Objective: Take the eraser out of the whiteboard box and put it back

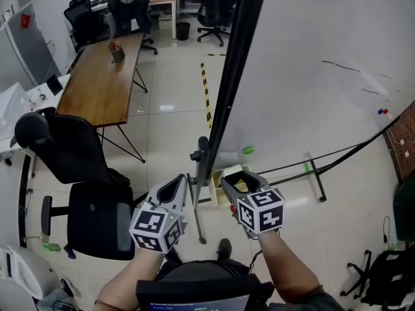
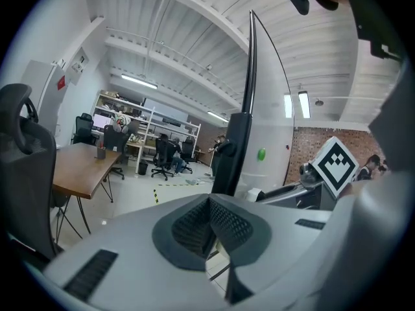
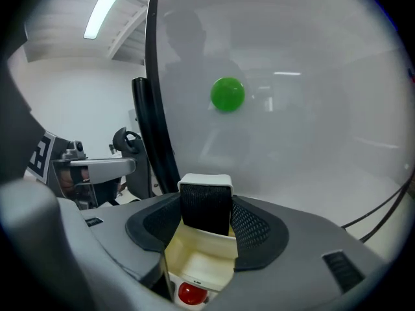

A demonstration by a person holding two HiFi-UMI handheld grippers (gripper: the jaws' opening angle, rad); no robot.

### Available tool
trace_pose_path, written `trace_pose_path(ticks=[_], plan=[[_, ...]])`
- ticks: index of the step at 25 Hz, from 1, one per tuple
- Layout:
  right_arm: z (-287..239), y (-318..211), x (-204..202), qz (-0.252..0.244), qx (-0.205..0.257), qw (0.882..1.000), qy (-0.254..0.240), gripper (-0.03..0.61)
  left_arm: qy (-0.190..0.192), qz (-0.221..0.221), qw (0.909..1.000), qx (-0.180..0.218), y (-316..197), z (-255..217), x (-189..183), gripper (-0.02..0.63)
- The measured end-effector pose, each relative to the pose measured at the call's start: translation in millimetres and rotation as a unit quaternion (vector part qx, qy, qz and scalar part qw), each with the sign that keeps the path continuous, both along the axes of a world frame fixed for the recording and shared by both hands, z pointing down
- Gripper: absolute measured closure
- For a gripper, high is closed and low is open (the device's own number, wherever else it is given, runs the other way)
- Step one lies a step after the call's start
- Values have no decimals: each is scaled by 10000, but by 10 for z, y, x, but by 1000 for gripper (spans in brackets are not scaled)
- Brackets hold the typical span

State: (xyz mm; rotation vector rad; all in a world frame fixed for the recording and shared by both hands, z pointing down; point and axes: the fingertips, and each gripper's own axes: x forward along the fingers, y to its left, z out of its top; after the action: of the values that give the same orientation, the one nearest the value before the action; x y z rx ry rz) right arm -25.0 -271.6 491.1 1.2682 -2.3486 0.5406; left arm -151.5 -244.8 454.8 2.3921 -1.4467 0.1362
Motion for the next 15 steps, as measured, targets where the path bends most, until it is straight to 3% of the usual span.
trace_pose_path(ticks=[15], plan=[[219, 49, -58, -490, -1513, 9868, 319, 316, 8, 65, 10000, -43, 48, 7, 46, 578]])
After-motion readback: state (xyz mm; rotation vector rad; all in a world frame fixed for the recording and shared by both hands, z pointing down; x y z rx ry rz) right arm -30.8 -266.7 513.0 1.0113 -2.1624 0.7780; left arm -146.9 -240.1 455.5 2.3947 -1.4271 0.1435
